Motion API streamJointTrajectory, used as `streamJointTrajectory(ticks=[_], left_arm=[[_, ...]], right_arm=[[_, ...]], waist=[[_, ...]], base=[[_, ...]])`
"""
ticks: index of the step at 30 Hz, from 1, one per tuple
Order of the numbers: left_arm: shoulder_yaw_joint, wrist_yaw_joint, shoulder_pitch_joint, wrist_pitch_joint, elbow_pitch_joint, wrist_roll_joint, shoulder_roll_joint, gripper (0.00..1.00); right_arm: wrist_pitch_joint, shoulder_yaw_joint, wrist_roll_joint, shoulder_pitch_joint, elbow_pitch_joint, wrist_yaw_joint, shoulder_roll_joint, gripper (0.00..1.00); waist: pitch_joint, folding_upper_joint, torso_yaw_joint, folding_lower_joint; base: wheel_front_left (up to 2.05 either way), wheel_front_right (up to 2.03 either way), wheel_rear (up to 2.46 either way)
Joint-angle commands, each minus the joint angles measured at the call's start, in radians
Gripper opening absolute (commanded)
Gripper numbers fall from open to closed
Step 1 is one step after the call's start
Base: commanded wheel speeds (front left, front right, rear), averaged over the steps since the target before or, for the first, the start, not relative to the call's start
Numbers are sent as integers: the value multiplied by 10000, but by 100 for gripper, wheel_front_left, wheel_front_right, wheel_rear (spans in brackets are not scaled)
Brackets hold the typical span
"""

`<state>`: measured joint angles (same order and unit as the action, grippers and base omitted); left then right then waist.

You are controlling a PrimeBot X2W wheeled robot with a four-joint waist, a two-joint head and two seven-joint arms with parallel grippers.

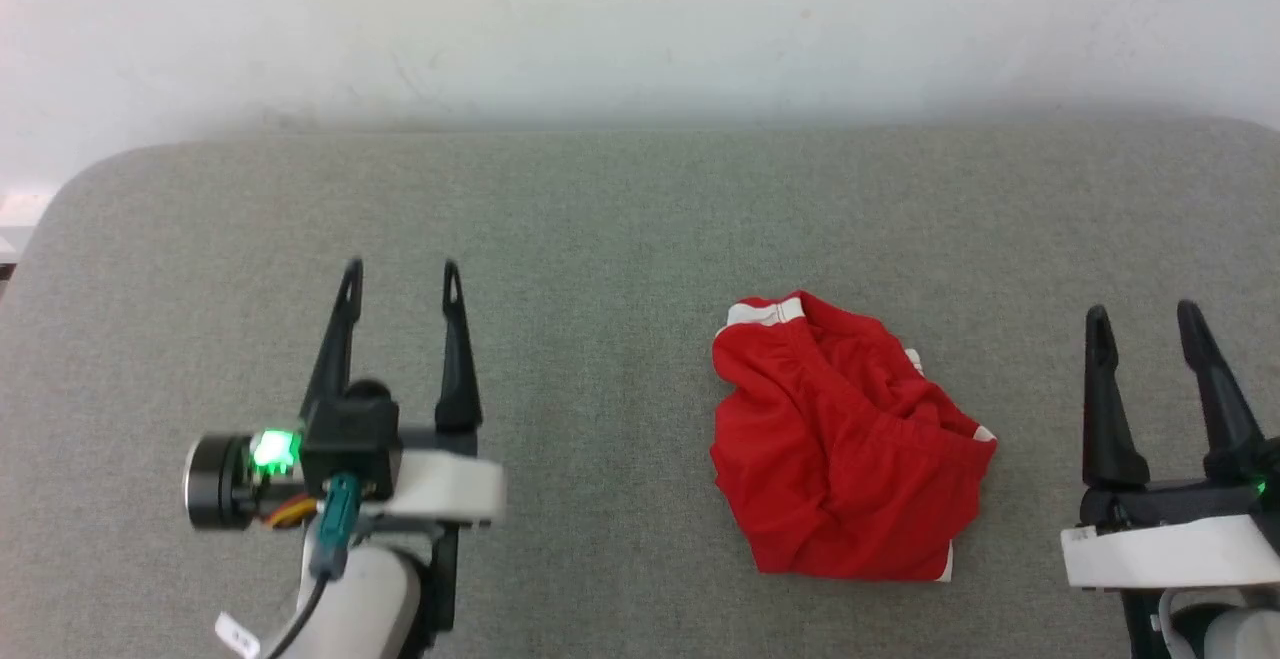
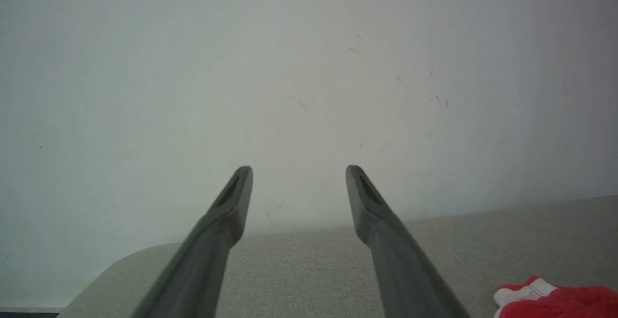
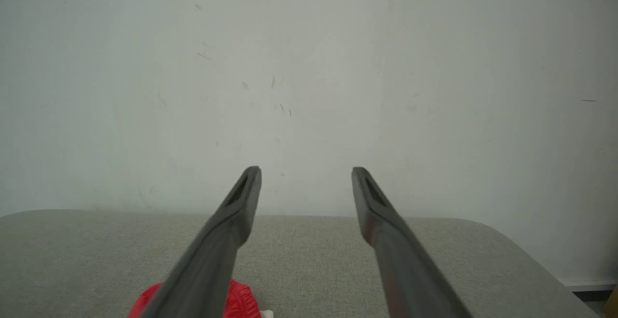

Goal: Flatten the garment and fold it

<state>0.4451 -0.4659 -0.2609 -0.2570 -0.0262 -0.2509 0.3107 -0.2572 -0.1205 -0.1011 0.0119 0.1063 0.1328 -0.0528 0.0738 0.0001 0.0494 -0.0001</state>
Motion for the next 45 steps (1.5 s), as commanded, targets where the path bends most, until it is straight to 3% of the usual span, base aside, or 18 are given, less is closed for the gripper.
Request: streamJointTrajectory(ticks=[1,8,15,25,31,32,35,36,39,45], left_arm=[[-214,186,457,-46,29,268,-103,100],[-1066,1028,1709,-46,-24,904,-532,100],[-1647,1571,2369,-47,-131,1445,-918,100],[-2074,2356,1887,-47,-305,1812,-1210,100],[-2087,3530,-306,-47,-913,1901,-1009,100],[-2000,3957,-1168,-47,-1364,1907,-942,100],[-1685,4708,-2421,-47,-2165,1933,-878,100],[-1685,4708,-2421,-47,-2165,1933,-878,100],[-967,5546,-4014,348,-3723,2079,-890,100],[215,5945,-5675,1908,-5245,1300,-1271,100]], right_arm=[[-46,13,-126,178,-100,-21,26,100],[-46,93,-289,554,-358,-21,26,100],[-46,215,-311,825,-486,-21,26,100],[-46,282,-287,686,-421,-21,26,100],[-46,357,-214,419,-318,-21,26,100],[-46,403,-185,323,-287,-21,26,100],[-46,384,-183,203,-259,-21,26,100],[-46,384,-183,203,-259,-21,26,100],[-46,378,-192,83,-258,-21,26,100],[-46,407,-250,-108,-250,-21,26,100]], waist=[[-134,-1,57,1],[-343,-1,114,1],[-473,-1,137,1],[-405,-1,137,1],[-159,-1,4,1],[-47,-1,-130,1],[125,-1,-345,1],[125,-1,-345,1],[370,-1,-647,1],[717,-1,-992,1]], base=[[0,0,0],[0,0,0],[0,0,0],[0,0,0],[0,0,0],[0,0,0],[0,0,0],[0,0,0],[0,0,0],[0,0,0]])
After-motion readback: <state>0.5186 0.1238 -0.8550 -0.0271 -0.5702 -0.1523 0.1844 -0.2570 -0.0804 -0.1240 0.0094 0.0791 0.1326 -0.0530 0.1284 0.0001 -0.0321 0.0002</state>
